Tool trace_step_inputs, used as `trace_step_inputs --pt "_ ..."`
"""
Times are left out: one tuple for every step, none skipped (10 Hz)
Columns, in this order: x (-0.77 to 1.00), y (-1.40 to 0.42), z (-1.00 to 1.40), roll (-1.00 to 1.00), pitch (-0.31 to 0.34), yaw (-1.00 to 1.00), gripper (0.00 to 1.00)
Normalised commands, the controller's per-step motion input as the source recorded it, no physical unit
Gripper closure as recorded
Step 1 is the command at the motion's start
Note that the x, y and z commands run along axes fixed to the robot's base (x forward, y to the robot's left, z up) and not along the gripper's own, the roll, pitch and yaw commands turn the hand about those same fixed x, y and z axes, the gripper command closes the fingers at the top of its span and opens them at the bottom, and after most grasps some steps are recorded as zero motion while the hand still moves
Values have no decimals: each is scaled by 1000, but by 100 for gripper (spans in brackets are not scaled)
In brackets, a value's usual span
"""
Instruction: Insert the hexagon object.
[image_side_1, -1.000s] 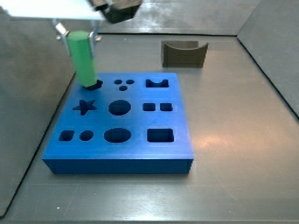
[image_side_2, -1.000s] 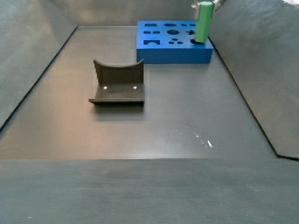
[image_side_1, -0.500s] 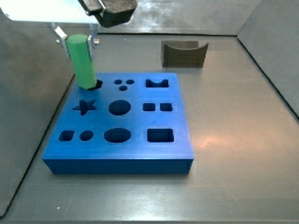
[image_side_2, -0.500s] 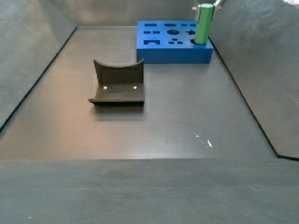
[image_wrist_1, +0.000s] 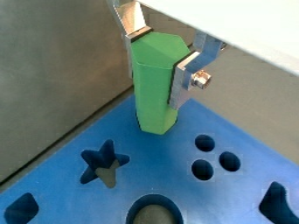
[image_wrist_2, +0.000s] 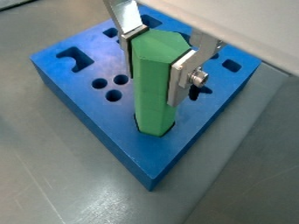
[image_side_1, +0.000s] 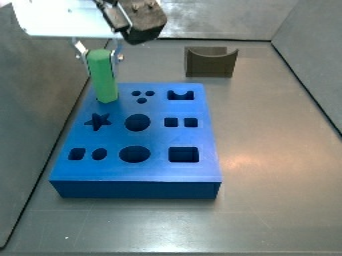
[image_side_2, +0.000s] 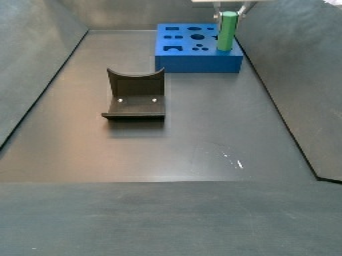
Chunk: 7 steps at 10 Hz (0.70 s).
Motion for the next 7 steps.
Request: trace_step_inputs --pt "0 0 -489 0 -239 -14 100" --pt "0 0 -509 0 -256 -14 100" --pt "0 0 -466 0 -231 -9 100" --pt "0 -3 -480 23 -229 -3 100" --pt "0 -11 -574 64 -293 0 100" --pt "0 -49 -571 121 -309 0 100" --pt "-29 -114 -483 216 -309 0 100"
